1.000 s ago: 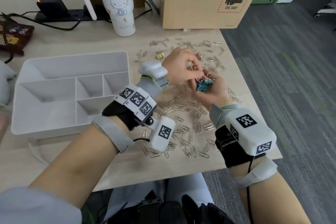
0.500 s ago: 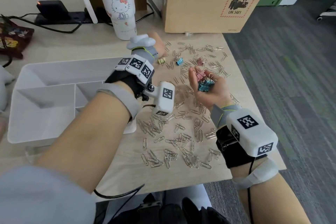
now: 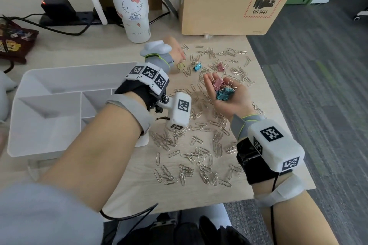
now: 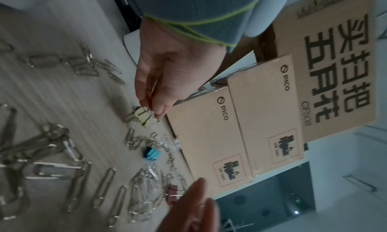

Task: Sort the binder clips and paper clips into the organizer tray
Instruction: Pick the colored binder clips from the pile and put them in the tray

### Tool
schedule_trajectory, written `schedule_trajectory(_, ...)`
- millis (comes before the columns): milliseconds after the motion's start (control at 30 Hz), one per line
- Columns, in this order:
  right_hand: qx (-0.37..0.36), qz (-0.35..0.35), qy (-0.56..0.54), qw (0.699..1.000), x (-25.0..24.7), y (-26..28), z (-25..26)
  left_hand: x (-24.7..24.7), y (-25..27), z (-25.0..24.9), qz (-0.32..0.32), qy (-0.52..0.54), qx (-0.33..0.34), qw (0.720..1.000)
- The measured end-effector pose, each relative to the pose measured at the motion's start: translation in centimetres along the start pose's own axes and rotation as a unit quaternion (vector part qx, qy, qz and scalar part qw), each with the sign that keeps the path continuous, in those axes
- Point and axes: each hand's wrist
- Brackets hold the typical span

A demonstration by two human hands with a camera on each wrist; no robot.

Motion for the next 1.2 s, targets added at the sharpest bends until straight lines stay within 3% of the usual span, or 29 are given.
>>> schedule_trajectory(133, -0.005, 0.006, -0.006, 1.000, 0.2, 0.2, -0.3, -1.1, 1.8, -1.9, 0.013, 0.106, 0.113, 0.988)
schedule_trajectory(333, 0.003, 0.029, 0.007, 1.000, 0.2, 0.7, -1.2, -1.1, 4.7, -4.3, 0.135, 0.125, 0.238, 0.954)
schedule_trajectory(700, 0.015, 0.040, 0.026, 0.999, -0.8, 1.2, -0.9, 2.6, 6.5, -5.2, 0.121, 0.077, 0.263, 0.954)
schedule_trajectory(800, 0.016, 0.031, 0.013, 0.999, -0.9, 1.3, -0.6, 2.4, 6.2, -5.4, 0.082, 0.123, 0.259, 0.955)
schedule_trajectory(900, 0.016, 0.046, -0.012, 0.999, -1.2, 1.4, 0.3, 1.9, 4.7, -5.4, -0.036, 0.173, 0.223, 0.959)
schedule_trajectory(967, 0.017, 0.052, -0.008, 0.998, -1.3, 1.5, 0.7, 1.5, 3.3, -4.6, -0.095, 0.139, 0.174, 0.970)
schedule_trajectory(1100, 0.014, 0.048, -0.015, 0.999, -1.5, 1.4, 1.4, 2.3, 0.8, -2.9, -0.076, 0.067, 0.071, 0.992)
schedule_trajectory(1200, 0.011, 0.034, -0.011, 0.999, -1.6, 1.3, 1.7, 3.2, 0.2, -2.5, -0.048, 0.052, 0.052, 0.996)
Point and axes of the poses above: each hand's wrist, its own y-axis away from the middle knuckle, its own x-axis out of the palm, z = x × y, and after that the axes turned 2 degrees about z, right-handed
